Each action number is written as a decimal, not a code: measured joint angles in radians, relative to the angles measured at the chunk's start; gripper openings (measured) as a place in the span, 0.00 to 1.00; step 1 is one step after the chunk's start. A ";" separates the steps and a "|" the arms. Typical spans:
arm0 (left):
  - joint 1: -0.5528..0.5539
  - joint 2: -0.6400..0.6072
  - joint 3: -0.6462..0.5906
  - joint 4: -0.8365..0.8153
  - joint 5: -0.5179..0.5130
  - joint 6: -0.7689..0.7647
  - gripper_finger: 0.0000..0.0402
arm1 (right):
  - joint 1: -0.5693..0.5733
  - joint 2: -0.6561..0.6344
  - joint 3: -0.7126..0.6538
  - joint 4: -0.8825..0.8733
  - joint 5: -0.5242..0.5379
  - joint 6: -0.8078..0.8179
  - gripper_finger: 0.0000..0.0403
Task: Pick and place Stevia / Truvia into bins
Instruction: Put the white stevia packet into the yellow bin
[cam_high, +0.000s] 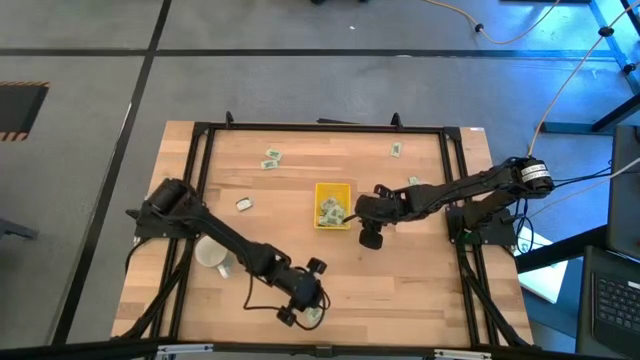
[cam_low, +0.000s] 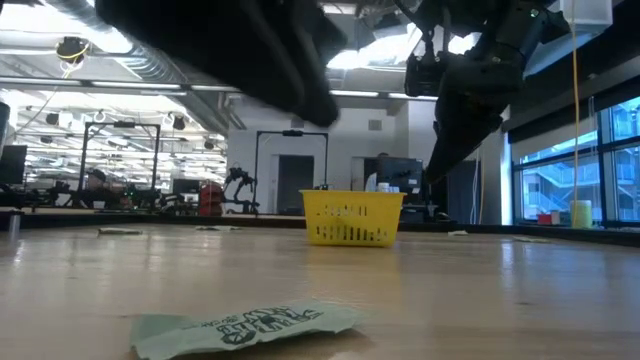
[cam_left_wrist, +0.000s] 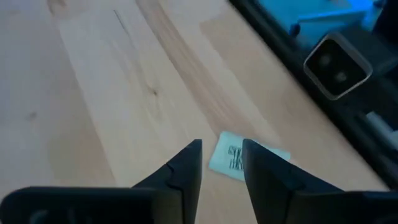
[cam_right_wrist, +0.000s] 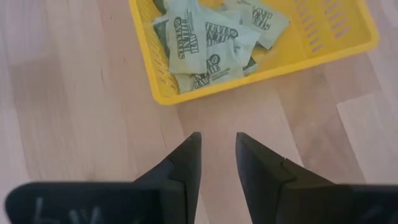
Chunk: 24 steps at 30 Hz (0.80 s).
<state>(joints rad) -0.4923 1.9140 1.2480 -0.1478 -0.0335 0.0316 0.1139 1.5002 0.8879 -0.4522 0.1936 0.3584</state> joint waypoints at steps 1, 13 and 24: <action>0.000 0.014 0.000 0.005 0.001 -0.001 0.26 | 0.000 0.000 0.000 0.000 0.000 0.002 0.26; -0.021 0.127 0.000 0.048 0.038 -0.010 0.21 | 0.000 0.000 -0.019 0.019 0.000 0.004 0.26; -0.023 0.166 0.003 0.073 0.031 -0.023 0.19 | 0.000 0.000 -0.025 0.023 -0.001 0.003 0.26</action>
<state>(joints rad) -0.5152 2.0800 1.2514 -0.0746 -0.0029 0.0085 0.1139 1.5002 0.8627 -0.4294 0.1928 0.3615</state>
